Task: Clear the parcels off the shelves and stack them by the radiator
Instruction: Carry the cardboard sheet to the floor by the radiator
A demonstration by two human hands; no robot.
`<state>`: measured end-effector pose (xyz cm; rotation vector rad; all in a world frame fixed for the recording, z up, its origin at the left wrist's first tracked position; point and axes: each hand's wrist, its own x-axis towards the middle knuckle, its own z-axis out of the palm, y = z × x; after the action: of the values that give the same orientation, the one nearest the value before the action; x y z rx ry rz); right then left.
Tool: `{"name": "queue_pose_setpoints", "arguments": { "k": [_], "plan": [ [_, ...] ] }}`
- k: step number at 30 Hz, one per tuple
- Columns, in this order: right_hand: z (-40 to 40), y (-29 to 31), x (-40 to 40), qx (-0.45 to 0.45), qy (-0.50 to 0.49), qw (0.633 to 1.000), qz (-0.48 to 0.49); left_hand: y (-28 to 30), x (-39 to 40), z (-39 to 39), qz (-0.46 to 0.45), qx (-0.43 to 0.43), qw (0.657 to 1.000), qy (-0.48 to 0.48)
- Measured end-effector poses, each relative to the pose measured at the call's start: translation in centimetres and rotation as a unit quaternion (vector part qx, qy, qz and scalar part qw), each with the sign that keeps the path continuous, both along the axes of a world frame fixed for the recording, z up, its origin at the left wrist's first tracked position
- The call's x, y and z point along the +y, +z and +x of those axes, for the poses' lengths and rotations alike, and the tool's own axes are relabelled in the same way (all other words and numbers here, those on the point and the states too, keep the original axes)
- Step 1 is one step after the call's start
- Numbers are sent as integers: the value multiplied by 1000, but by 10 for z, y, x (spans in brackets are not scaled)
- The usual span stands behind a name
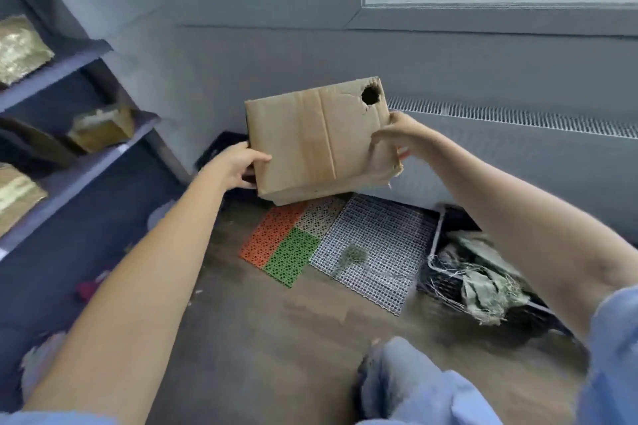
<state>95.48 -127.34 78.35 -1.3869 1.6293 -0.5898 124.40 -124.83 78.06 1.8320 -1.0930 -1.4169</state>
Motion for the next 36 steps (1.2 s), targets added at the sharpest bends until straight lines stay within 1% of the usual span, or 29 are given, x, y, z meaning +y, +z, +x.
{"name": "queue_pose_setpoints", "arguments": {
  "k": [3,7,11,14,16,18,21,25,27,30,33,36],
  "plan": [
    [-31,-25,-55,-6,-44,999,14,-29,-73,-29,28,6,999,-40],
    [-69,-51,-128,-7,-94,995,39,-57,-165,-75,60,4,996,-68],
    [-106,-75,-194,-14,-118,990,77,-82,-246,-114,91,4,992,-93],
    [-124,-106,-229,-6,-154,983,96,-118,-293,-139,111,-7,989,-96],
    [-132,-142,-241,-12,-191,974,123,-153,-316,-153,138,-12,985,-98],
    [-138,-196,-248,-19,-231,962,141,-202,-338,-164,162,-10,981,-104],
    [-145,-305,-246,-25,-303,941,149,-305,-370,-183,179,-27,973,-142],
    [-144,-459,-217,-52,-401,895,190,-461,-369,-207,232,-14,959,-160],
    [-146,-524,-207,-55,-416,883,207,-529,-361,-211,256,-2,954,-158],
    [-154,-597,-208,-33,-396,886,238,-606,-344,-205,305,23,942,-136],
    [-165,-651,-232,-11,-317,909,270,-665,-331,-196,330,56,937,-95],
    [-177,-696,-261,25,-260,928,267,-717,-314,-200,350,94,931,-39]
  ]
}}
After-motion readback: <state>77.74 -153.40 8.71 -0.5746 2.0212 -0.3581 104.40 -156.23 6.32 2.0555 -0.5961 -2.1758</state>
